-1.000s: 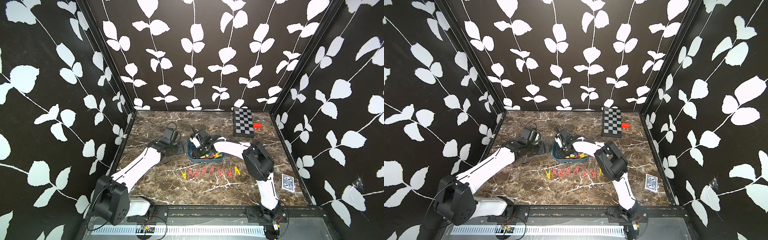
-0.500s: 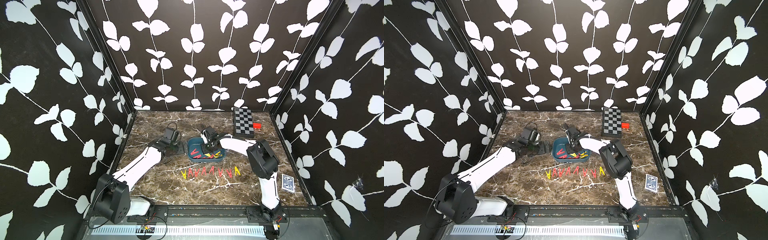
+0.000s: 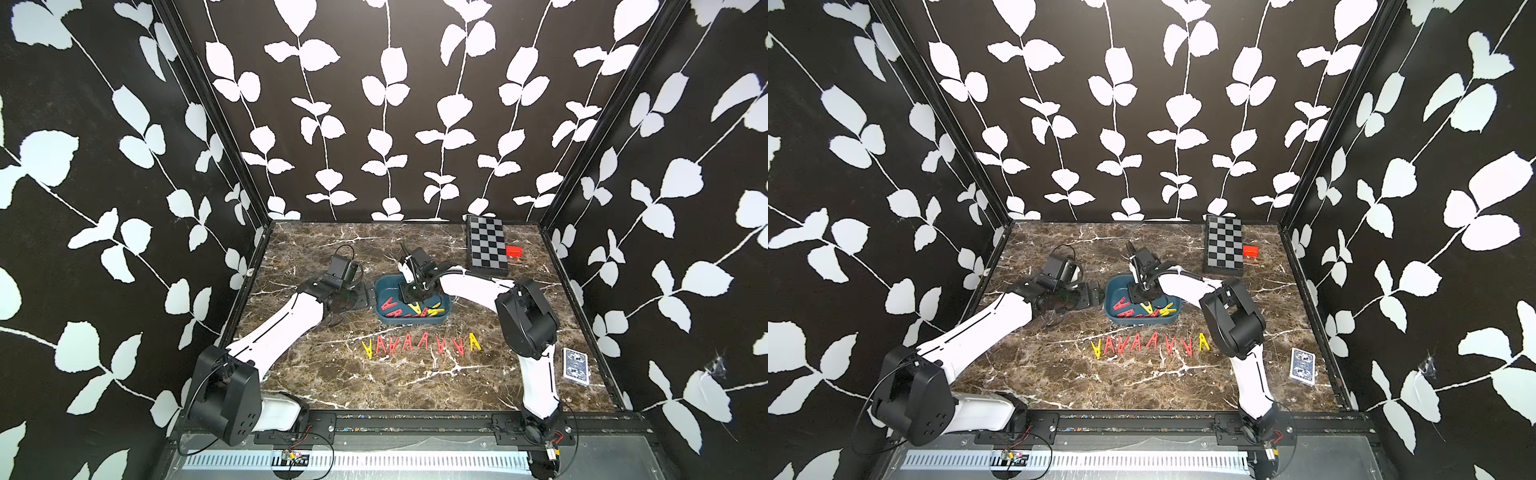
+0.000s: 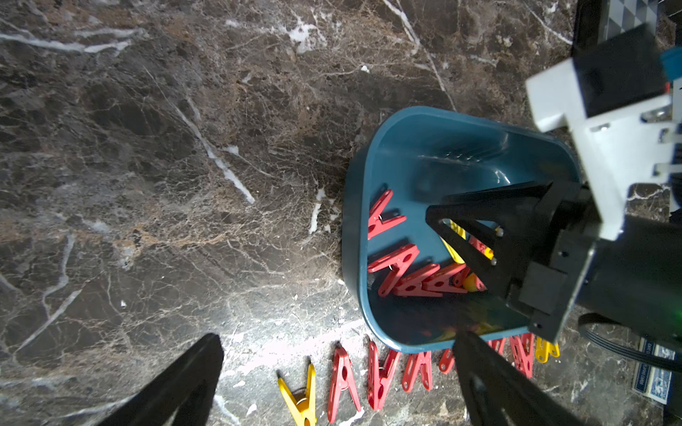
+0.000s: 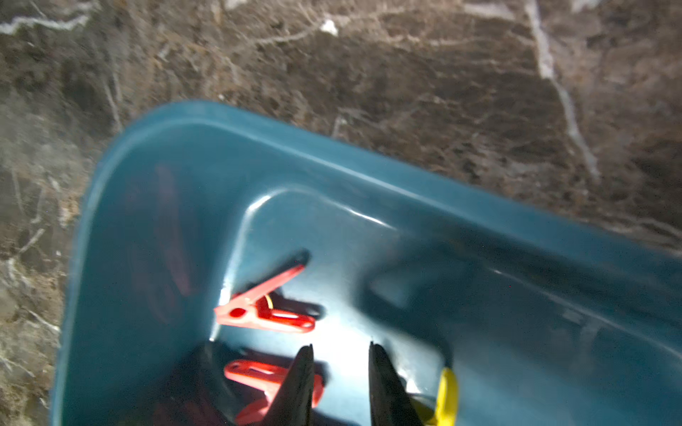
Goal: Take the clothespins out of the storage box
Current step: Pick up the clothespin from the storage box.
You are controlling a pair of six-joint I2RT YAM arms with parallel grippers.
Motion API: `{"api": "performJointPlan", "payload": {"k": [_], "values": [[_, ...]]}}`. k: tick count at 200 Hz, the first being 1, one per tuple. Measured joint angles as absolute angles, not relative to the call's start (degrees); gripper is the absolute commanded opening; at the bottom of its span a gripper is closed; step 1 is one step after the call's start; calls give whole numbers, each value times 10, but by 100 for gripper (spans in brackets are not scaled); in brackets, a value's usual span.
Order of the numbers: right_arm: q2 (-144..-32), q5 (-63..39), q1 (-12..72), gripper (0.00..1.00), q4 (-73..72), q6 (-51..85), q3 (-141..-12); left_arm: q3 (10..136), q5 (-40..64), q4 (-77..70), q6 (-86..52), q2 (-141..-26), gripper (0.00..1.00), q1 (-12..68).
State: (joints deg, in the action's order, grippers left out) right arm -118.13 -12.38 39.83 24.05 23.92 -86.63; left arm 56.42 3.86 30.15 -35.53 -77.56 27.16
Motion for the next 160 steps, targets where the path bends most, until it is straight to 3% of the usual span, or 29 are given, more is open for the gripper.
{"api": "performJointPlan", "payload": {"k": [160], "values": [[-1178,7,391,28,269,251,-844,572,56,302,-344,-785,99,269]]}}
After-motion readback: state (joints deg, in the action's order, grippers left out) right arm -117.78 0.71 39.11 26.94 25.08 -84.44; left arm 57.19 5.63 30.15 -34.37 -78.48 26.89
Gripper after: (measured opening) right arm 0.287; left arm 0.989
